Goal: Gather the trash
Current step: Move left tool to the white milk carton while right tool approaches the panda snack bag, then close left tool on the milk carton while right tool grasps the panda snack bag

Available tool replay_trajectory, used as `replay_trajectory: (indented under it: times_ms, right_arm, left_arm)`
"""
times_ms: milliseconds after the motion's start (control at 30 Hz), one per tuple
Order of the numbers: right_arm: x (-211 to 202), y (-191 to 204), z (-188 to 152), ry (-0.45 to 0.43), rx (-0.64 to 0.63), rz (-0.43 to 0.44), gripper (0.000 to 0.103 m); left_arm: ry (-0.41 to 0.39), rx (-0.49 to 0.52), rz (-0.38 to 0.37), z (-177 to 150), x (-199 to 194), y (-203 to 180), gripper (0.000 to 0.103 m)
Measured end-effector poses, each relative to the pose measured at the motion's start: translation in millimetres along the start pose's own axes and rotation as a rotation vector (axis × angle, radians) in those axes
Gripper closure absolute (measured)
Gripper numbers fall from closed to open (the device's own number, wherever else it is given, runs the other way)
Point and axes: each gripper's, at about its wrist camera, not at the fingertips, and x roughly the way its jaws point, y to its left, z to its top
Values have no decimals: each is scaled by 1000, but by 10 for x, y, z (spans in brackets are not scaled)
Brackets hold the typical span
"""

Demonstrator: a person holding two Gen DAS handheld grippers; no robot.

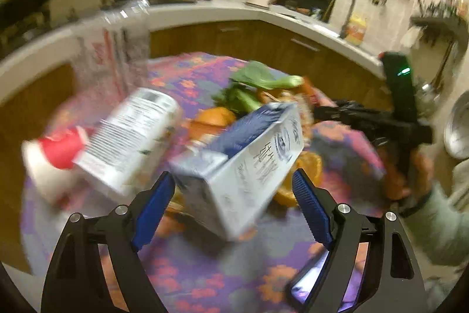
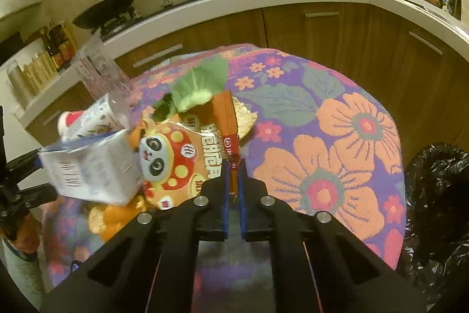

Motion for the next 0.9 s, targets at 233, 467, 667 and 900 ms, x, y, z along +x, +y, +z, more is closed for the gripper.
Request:
replay_trajectory:
  times_ms: [233, 467, 667, 900]
  right_arm:
    - [-198, 21, -57, -14, 1, -3, 102]
    - [-326, -133, -149, 12, 48, -49, 102]
    - [-307, -91, -268, 44, 2, -23, 88]
    - [-278, -147, -154, -13, -27, -31, 32]
  left_arm:
    - [5, -5, 27, 187, 68, 100, 20]
    - [42, 9, -18, 189, 125, -71, 20]
    - [126, 95, 80, 147, 314, -365, 20]
    - [138, 102, 153, 119, 409, -389, 27]
